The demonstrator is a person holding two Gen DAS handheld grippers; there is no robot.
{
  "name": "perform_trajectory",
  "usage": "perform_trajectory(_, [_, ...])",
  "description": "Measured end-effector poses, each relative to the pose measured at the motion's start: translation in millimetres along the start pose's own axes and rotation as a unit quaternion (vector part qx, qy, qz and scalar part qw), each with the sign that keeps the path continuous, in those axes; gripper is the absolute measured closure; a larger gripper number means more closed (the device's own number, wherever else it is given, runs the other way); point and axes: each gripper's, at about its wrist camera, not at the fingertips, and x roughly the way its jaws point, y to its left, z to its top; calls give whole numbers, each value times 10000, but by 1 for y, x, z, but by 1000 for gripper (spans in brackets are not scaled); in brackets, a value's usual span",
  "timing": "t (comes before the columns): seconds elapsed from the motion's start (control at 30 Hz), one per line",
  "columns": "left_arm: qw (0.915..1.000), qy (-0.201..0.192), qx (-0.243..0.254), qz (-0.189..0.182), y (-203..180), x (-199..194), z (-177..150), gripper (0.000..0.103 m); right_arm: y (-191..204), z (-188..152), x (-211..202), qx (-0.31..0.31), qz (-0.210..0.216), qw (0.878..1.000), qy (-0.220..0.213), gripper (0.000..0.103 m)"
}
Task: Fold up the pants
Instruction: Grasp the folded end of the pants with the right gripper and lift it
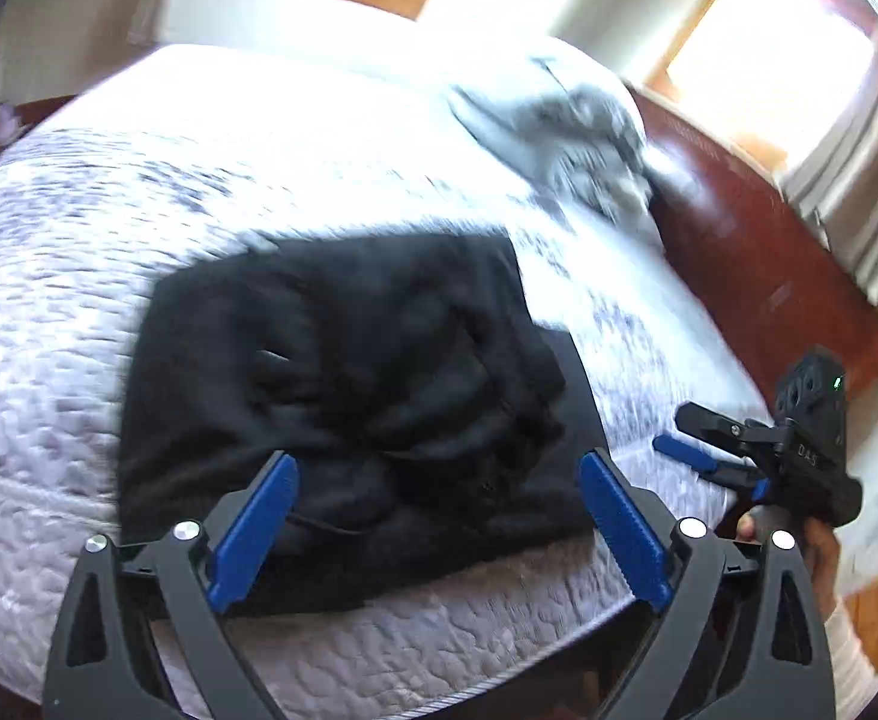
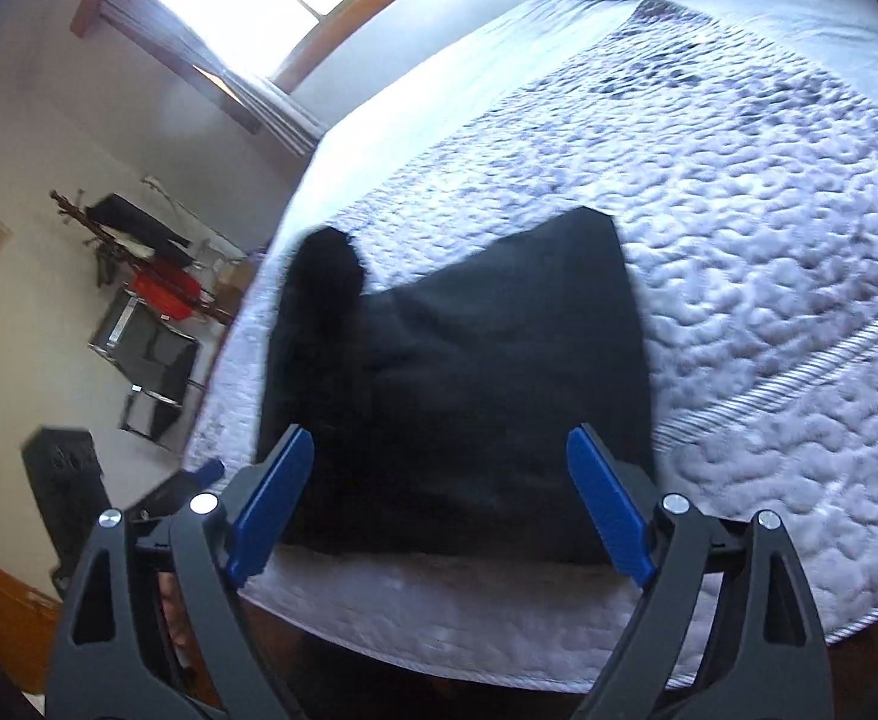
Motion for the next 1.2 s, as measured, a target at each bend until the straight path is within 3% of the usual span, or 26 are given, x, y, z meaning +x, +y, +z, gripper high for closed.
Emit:
perform_trajectory(0.1, [9982, -193, -475, 313, 33, -6, 9, 4, 5, 13, 21, 294, 478, 9982, 194, 13])
perform_trajectory(0.3, [9897, 66, -1195, 792, 99, 11, 5, 4, 6, 20, 67, 518, 588, 9949, 641, 12])
perform_trajectory(0.53, [9840, 360, -1080, 1368, 119, 24, -17, 4, -5, 16, 92, 830, 759, 9896, 894, 12])
perform_trajectory(0.63, [9816, 528, -1030, 1517, 127, 28, -21, 4, -8, 16, 98, 981, 1058, 9851, 938, 12])
perform_trajectory(0.83, [9808, 617, -1164, 1440, 139, 28, -27, 3, -5, 23, 114, 1140, 1511, 9769, 992, 12])
perform_trajectory(1.2, [9807, 713, -1241, 1330, 147, 29, -33, 3, 25, 33, 145, 842, 1365, 9802, 1161, 14])
